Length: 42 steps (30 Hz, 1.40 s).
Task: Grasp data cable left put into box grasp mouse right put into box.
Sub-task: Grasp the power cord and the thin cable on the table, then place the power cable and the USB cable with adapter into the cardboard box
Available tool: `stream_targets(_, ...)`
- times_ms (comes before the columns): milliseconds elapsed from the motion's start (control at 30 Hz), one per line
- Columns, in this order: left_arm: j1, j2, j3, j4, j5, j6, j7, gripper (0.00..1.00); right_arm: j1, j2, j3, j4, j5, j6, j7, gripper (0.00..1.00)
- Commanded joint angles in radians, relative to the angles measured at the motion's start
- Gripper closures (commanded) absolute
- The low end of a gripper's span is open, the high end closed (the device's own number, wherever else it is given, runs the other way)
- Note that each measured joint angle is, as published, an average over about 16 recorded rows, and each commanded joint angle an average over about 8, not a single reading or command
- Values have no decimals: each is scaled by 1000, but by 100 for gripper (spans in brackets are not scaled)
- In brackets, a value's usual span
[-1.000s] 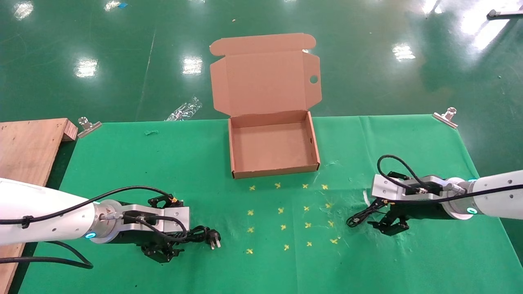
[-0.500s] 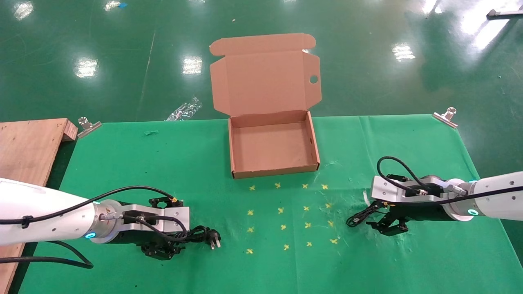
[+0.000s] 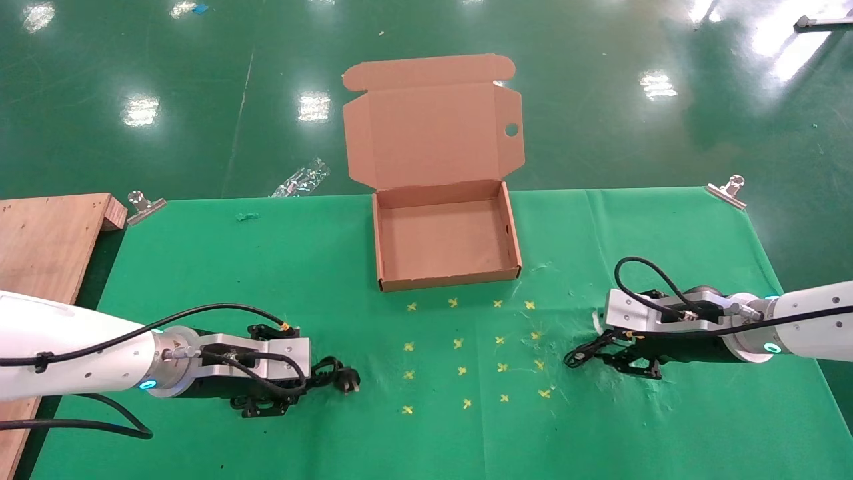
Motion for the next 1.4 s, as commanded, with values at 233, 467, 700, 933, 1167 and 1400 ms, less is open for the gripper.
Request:
stream_targets(233,0,0,0,0,0,0,0,100,-1,1,0,2,1,-1,0,100)
stream_targets(467,0,0,0,0,0,0,0,100,-1,1,0,3,1,-1,1,100)
stream_targets(700,0,0,0,0,1,0,0,100,-1,1,0,4,2,-1,1,100)
stream_targets(933,-14,-8,-12,0,-9,-4,1,100,2,6,3,7,4,-1,0,100)
stream_targets(1167,-120,-15,-72,31,-77,0,12,100,58,62,35,77,8,-1,17,100)
stream_targets(1400,-219,112,-88,100,-92,-51,40,100,132,123,67,213,-13,-14,84,100)
